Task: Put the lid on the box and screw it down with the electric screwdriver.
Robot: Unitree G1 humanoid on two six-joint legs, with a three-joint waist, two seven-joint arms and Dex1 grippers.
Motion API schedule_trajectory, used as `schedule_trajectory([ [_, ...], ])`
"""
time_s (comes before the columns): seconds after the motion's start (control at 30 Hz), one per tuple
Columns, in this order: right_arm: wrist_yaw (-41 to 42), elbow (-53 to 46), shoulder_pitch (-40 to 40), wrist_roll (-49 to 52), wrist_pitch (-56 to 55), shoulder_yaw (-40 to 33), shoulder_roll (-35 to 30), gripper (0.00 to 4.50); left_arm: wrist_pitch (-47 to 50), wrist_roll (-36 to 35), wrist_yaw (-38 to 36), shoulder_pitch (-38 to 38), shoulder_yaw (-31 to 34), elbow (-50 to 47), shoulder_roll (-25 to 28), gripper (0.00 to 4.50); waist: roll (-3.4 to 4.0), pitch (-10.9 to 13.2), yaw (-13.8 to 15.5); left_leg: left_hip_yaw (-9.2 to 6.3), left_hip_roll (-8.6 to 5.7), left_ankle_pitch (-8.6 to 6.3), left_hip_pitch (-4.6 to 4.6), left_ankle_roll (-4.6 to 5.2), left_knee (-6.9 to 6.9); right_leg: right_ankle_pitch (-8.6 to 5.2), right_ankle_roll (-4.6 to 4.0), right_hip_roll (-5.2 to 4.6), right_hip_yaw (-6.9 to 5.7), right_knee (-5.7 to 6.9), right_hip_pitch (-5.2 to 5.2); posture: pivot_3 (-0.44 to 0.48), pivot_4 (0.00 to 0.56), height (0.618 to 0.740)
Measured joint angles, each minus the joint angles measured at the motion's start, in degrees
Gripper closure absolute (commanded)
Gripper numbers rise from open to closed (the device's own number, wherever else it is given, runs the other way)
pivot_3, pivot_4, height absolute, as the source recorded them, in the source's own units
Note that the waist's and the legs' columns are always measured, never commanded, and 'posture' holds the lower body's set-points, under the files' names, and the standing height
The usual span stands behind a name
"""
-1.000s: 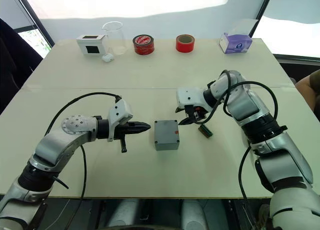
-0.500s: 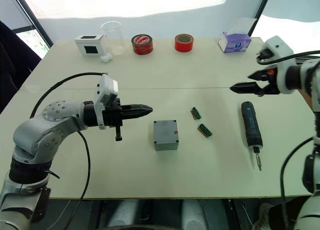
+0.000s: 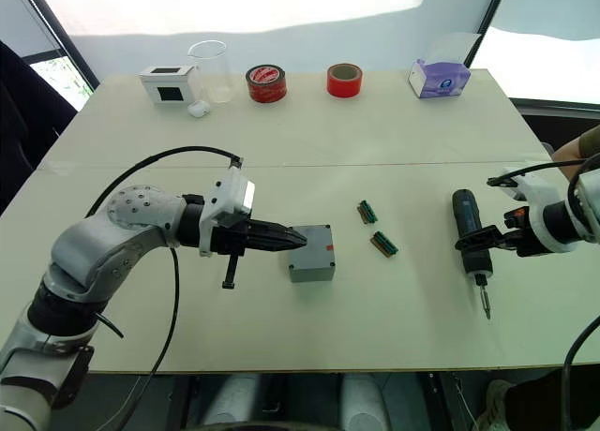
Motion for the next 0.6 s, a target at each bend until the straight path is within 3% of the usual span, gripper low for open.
schedule_trajectory([
  [0.47, 0.58, 13.47, -4.94, -5.78, -13.58, 13.20, 5.64, 0.05, 2.05, -0.50, 2.94, 2.13, 0.21, -2.52, 0.87, 4.50, -0.04, 0.01, 0.24, -0.01, -0.01, 0.01, 0.00, 0.00, 0.09, 0.01, 0.02, 0.04, -0.04, 0.03, 0.06, 0.000, 0.150, 0.740],
  [0.6, 2.54, 16.73, -5.78, -8.89, -17.36, 15.51, 5.89, 1.30, 2.28, -0.54, 3.57, 2.67, 0.56, -2.87, 1.28, 4.50, -0.04, 0.01, 0.39, -0.03, -0.01, 0.01, 0.01, 0.00, 0.11, 0.01, 0.02, 0.05, -0.05, 0.02, 0.09, 0.000, 0.150, 0.740],
])
